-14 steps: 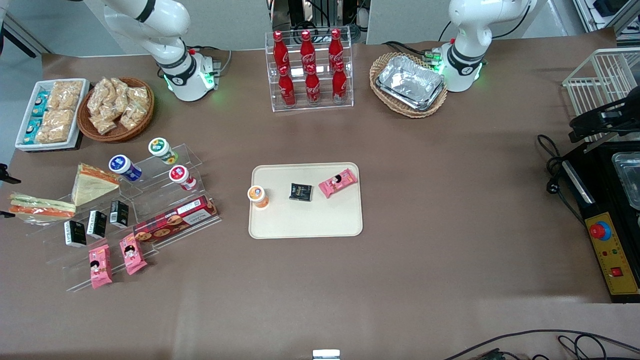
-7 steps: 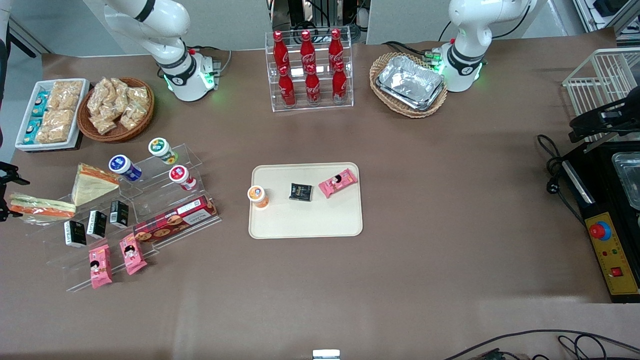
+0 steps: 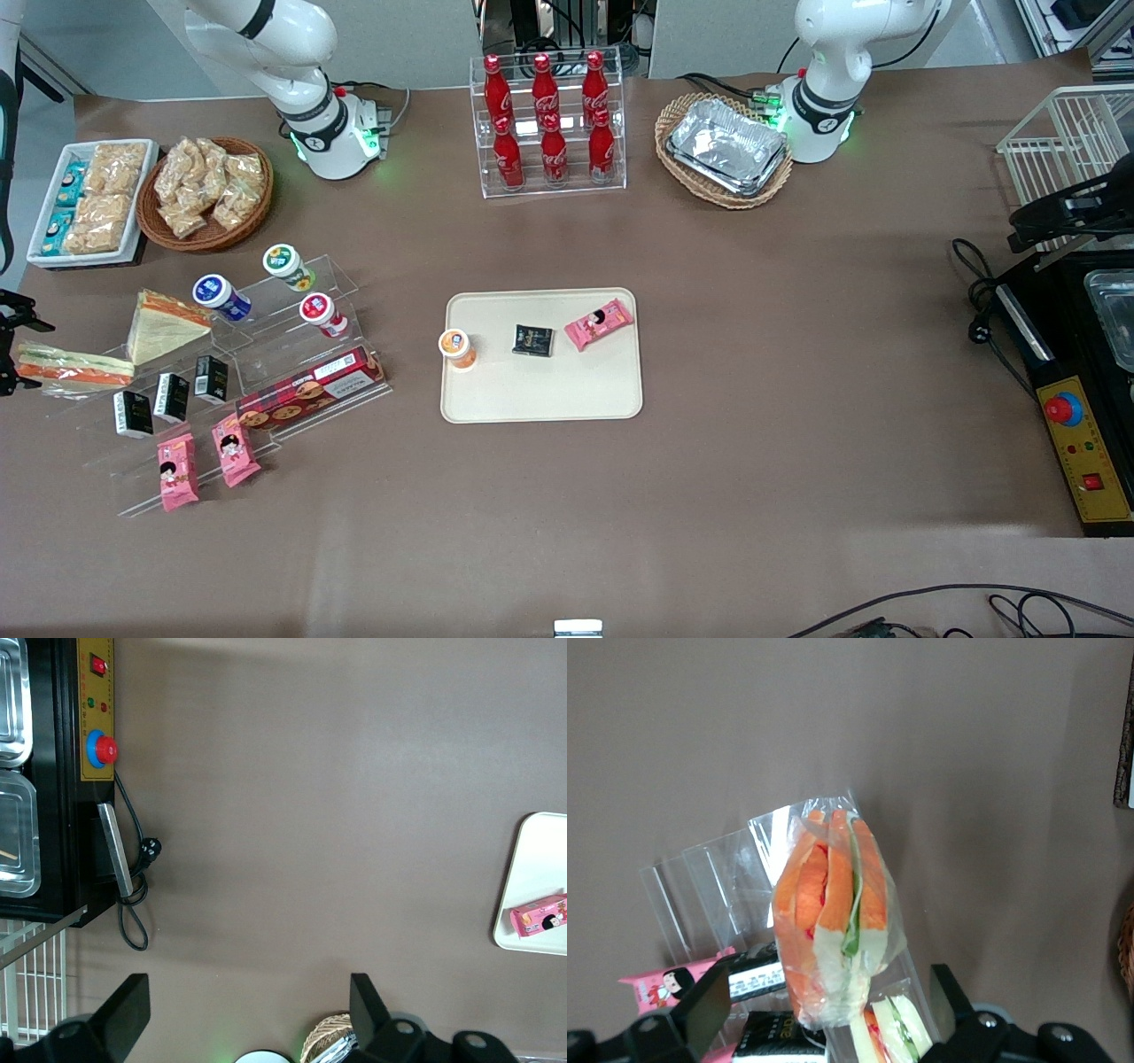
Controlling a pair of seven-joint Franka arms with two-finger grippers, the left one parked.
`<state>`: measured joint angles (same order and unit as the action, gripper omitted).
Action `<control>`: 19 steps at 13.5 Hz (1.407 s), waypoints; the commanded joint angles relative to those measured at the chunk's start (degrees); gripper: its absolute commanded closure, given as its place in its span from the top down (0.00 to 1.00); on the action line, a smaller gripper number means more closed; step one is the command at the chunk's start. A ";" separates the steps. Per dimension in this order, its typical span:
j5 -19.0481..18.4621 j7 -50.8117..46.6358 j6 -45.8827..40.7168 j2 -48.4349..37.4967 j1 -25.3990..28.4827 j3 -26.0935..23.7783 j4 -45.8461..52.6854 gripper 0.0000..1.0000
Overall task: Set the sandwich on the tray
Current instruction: 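Lift the held sandwich up out of the rack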
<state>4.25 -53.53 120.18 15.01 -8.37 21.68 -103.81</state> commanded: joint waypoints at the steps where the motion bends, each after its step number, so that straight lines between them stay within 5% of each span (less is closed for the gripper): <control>1: 1.11 3.34 1.72 0.46 -0.59 -0.23 -1.04 1.00; 13: 2.25 8.61 5.94 2.75 -1.65 -0.23 -2.54 0.97; 19: 2.25 9.85 6.64 3.45 -1.65 -0.23 -2.54 0.76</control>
<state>5.30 -45.20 125.41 18.15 -9.59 21.65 -106.10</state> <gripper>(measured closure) 0.150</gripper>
